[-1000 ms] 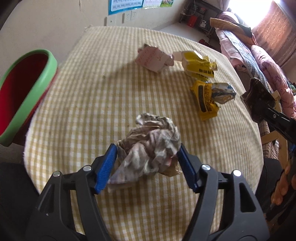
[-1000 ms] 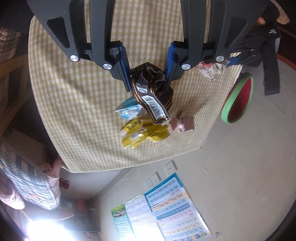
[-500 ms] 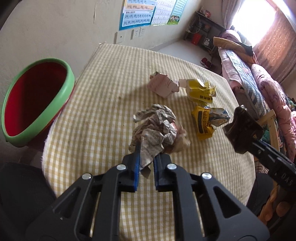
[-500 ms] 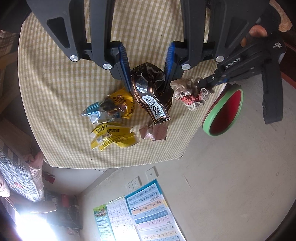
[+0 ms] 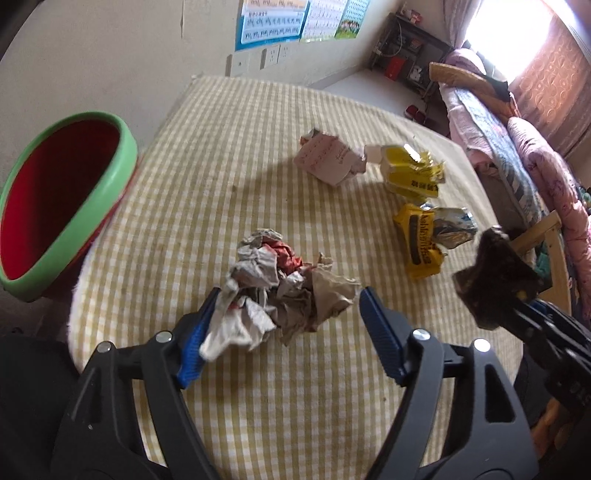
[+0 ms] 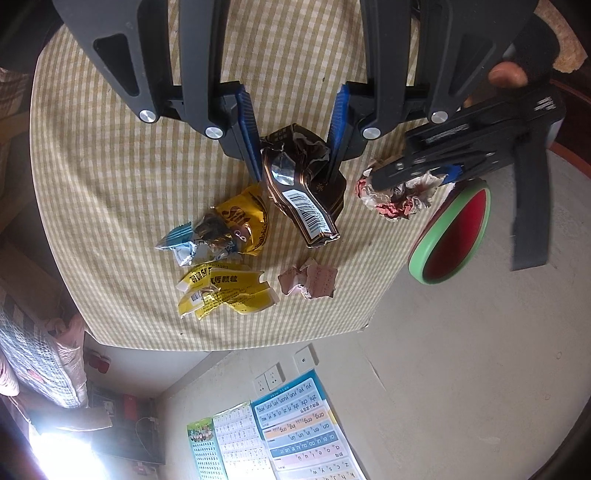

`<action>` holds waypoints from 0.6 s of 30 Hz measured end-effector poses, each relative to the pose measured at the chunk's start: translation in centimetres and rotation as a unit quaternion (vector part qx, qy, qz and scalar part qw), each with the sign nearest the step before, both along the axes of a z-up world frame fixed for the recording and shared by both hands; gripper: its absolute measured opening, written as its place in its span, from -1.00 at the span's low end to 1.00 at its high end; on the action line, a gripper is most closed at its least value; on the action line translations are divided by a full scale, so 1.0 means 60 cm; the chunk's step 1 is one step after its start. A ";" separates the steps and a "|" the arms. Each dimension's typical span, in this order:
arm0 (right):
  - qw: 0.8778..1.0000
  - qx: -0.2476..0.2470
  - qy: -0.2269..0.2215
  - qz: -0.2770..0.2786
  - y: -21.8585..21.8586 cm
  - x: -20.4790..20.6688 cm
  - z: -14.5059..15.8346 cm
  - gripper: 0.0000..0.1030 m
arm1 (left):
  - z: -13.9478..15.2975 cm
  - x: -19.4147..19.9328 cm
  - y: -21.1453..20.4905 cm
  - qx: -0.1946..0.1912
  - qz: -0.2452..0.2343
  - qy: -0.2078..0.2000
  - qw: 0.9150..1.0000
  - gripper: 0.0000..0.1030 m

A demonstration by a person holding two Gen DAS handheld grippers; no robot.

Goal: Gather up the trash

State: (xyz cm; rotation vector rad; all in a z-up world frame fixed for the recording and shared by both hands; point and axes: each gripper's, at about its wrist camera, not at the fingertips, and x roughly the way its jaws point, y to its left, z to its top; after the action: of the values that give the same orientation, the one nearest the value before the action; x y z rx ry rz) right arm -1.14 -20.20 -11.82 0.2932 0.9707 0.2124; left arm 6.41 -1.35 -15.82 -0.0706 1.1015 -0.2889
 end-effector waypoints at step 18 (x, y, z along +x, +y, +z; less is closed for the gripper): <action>1.000 0.007 0.003 -0.004 0.004 -0.003 -0.003 -0.35 | 0.069 -0.019 0.055 -0.023 0.049 -0.061 0.997 -0.34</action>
State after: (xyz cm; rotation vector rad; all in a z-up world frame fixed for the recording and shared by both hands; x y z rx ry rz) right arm -1.34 -19.98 -12.00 0.3114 0.9733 0.2114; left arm 5.24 1.94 -11.70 -0.1453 0.9673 -0.2284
